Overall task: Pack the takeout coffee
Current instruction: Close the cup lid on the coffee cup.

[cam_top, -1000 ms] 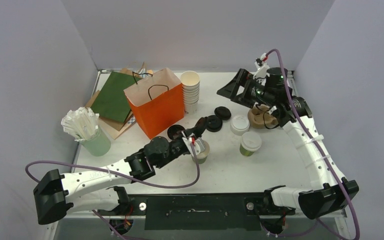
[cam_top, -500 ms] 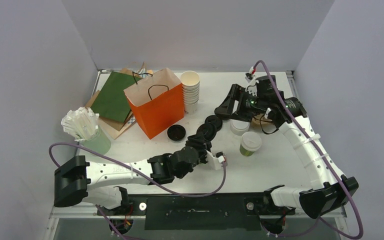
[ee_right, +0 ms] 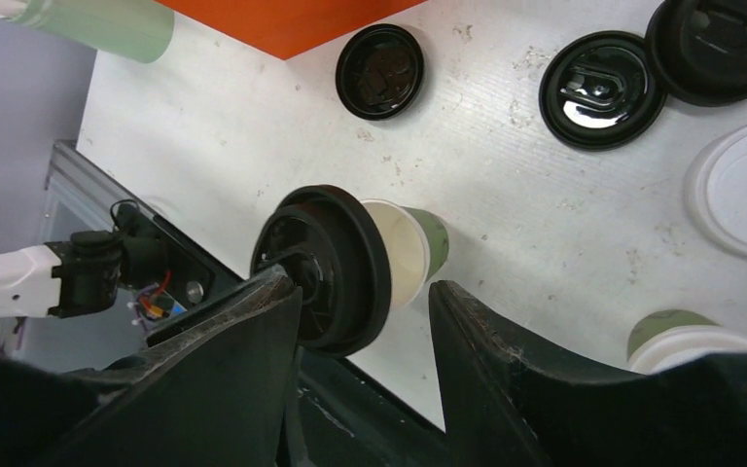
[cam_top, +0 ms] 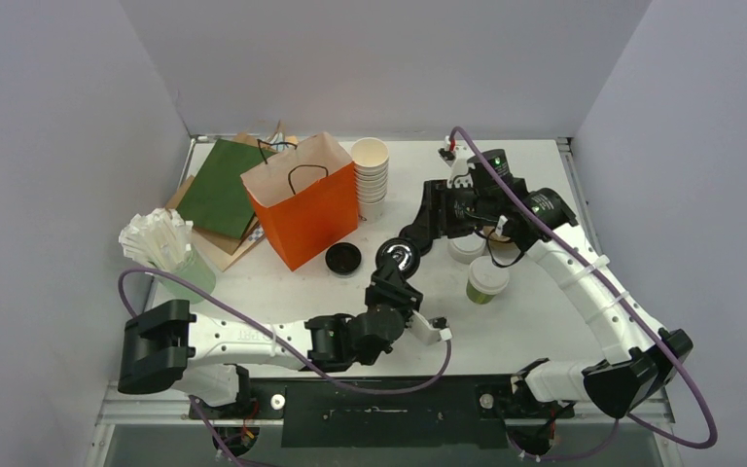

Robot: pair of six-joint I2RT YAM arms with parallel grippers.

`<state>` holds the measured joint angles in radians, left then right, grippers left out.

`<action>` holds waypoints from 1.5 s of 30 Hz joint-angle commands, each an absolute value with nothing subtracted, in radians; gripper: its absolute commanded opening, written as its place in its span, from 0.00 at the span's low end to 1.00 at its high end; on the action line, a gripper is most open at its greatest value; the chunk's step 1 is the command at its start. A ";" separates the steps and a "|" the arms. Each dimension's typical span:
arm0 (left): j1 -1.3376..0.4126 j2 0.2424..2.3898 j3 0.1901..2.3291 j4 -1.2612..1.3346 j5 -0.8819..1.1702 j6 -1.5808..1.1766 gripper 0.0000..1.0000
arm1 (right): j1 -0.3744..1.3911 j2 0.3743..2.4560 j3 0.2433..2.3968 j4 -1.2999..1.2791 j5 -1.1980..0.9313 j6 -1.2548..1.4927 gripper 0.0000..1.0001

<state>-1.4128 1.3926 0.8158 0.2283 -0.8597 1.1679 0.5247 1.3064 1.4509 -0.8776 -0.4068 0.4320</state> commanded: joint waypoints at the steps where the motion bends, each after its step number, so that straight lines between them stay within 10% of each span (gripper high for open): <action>1: -1.432 1.377 0.813 0.304 -0.960 1.272 0.19 | 0.534 1.301 1.479 -0.864 -0.362 0.336 0.51; 14: -1.501 1.354 0.818 0.142 -0.998 1.178 0.20 | 0.548 1.270 1.396 -0.821 -0.498 0.308 0.47; 20: -1.509 1.359 0.797 0.179 -1.026 1.207 0.20 | 0.549 1.279 1.326 -0.778 -0.583 0.333 0.61; 45: -1.511 1.338 0.775 0.202 -1.022 1.218 0.31 | 0.523 1.285 1.200 -0.657 -0.717 0.414 0.26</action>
<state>-1.5047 1.3708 0.7788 0.1604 -1.0149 1.2156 0.5354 1.3014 1.2270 -0.7162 -0.6891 0.3973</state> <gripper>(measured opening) 0.323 0.299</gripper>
